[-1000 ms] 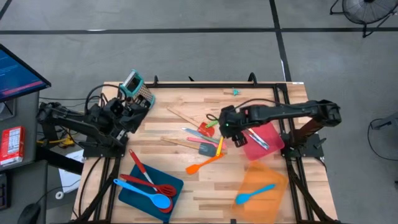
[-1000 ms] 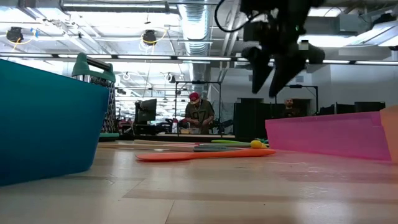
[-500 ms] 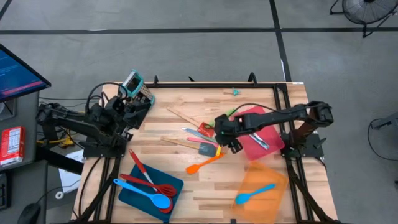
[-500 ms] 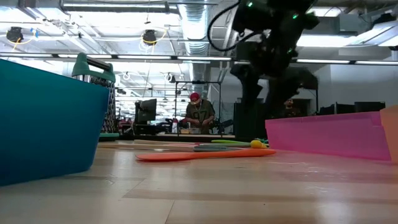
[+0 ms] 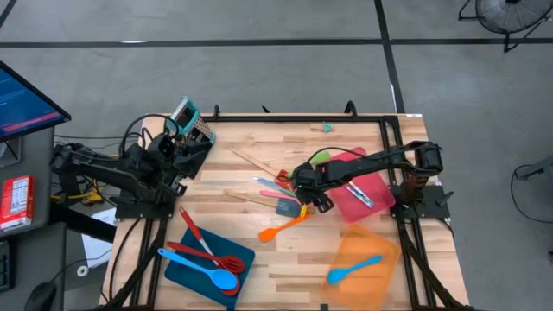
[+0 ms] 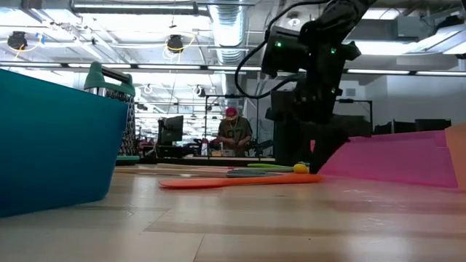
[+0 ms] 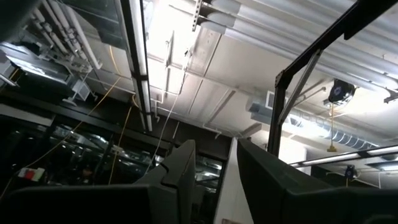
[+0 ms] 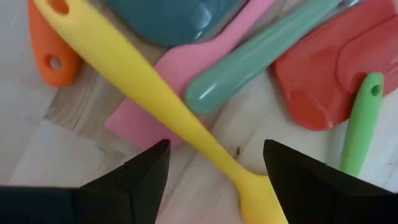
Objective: Pick & Place Kitchen Items
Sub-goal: Put the yellow serving spoon into the blue bin
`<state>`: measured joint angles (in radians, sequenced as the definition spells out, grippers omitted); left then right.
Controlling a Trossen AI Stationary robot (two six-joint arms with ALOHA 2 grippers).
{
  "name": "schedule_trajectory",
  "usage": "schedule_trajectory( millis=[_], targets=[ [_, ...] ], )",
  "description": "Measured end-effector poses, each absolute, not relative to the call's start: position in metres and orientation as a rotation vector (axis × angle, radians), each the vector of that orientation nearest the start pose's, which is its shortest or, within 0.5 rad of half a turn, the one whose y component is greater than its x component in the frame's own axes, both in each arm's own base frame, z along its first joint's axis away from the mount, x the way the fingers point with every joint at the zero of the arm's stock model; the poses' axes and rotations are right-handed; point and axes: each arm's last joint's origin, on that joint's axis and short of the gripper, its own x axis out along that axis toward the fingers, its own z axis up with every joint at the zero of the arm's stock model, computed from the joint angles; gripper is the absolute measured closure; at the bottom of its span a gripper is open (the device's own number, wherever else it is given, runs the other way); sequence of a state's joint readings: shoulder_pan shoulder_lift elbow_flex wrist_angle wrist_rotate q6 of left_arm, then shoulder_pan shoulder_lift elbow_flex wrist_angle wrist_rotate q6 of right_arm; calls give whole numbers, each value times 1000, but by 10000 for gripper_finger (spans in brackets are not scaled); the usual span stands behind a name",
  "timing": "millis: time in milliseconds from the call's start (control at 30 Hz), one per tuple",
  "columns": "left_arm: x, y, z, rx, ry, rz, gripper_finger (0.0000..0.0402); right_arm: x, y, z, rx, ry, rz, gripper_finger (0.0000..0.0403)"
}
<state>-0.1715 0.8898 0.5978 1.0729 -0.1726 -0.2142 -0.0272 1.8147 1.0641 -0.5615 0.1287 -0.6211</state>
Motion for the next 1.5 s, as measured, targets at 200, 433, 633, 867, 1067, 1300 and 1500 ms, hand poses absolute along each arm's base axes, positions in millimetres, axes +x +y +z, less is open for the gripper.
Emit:
schedule_trajectory(
  millis=[200, 433, 633, 867, 1067, 1300, 1500],
  targets=[
    [172, -25, 363, -337, -768, -82, 298, 329, -17, 142, -576, 1312, 276, 151],
    [172, -25, 363, -337, -767, -82, 298, 329, -19, 141, -497, 1290, 304, 210],
    [173, -25, 363, -336, -766, -83, 298, 332, -19, 142, -494, 1267, 297, 289],
    [173, -25, 363, -336, -764, -85, 298, 336, -16, 143, -504, 1224, 289, 353],
    [173, -25, 363, -335, -757, -84, 298, 338, -14, 144, -474, 1191, 291, 397],
    [173, -25, 362, -335, -756, -83, 298, 337, -13, 147, -451, 1192, 296, 380],
    [173, -25, 362, -336, -752, -83, 298, 337, -13, 173, -445, 1165, 283, 352]
  ],
)
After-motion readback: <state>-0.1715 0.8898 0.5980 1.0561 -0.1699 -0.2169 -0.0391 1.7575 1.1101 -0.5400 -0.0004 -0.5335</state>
